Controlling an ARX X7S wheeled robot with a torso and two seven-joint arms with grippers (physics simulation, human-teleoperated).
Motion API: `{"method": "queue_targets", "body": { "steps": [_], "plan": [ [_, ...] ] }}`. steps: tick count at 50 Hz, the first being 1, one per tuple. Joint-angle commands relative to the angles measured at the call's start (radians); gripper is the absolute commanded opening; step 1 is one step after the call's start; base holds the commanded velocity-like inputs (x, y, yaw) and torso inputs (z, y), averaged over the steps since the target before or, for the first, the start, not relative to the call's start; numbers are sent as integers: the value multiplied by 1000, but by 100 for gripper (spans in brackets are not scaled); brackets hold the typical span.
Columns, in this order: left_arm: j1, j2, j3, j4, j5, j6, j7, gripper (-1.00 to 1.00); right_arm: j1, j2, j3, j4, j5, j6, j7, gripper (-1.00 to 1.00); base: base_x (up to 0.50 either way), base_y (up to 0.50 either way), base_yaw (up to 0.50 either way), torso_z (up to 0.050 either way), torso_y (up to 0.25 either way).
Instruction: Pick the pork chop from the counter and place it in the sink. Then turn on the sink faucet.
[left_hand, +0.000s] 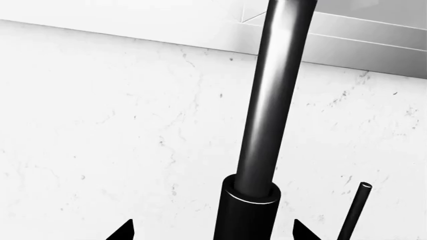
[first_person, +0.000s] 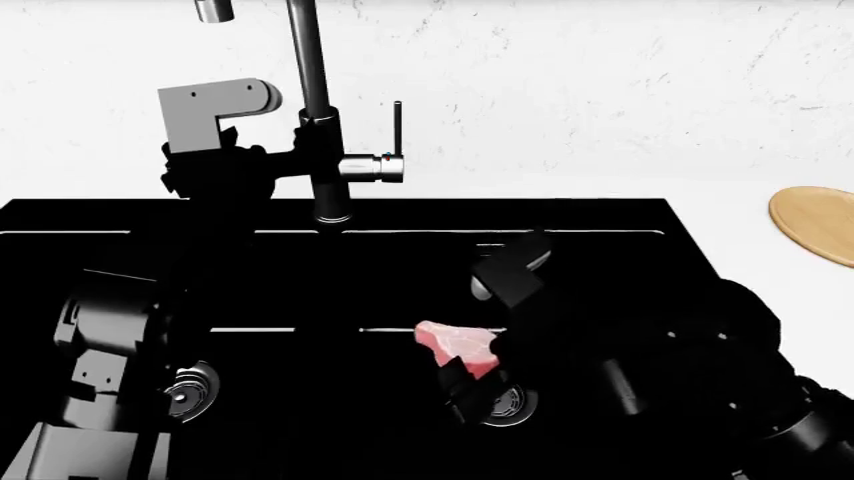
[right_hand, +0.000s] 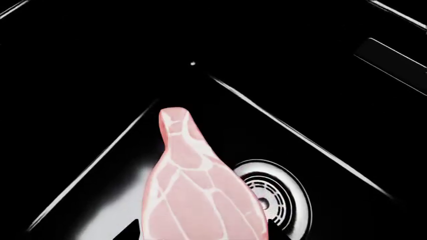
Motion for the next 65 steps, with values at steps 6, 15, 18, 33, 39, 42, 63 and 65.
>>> {"method": "queue_targets", "body": {
  "steps": [6, 15, 18, 33, 39, 42, 63, 65],
  "plan": [
    [6, -2, 2, 2, -5, 6, -2, 100, -23, -8, -74, 47, -82, -29, -64, -100, 0, 0, 0, 0, 0],
    [7, -6, 4, 9, -8, 2, -5, 100, -24, -11, -84, 62, -91, -40, -66, -100, 0, 0, 0, 0, 0],
    [7, -6, 5, 5, -7, 5, -4, 100, -25, -11, -85, 64, -89, -39, -66, -100, 0, 0, 0, 0, 0],
    [4, -8, 8, -3, -9, 10, -4, 100, -23, -9, -97, 73, -83, -38, -74, 100, 0, 0, 0, 0, 0],
    [4, -10, 7, 2, -13, 7, -7, 100, -16, -3, -76, 61, -52, -27, -56, 100, 0, 0, 0, 0, 0],
    [7, -10, 6, 7, -17, 5, -10, 100, -4, 4, -56, 40, -25, -18, -40, 100, 0, 0, 0, 0, 0],
    [39, -32, -29, 184, -123, -137, -80, 100, 166, 121, 106, -75, 0, -75, 30, 100, 0, 0, 0, 0, 0],
    [50, -39, -33, 232, -153, -176, -92, 100, 179, 141, 51, -98, -85, -70, 43, 100, 0, 0, 0, 0, 0]
  ]
}}
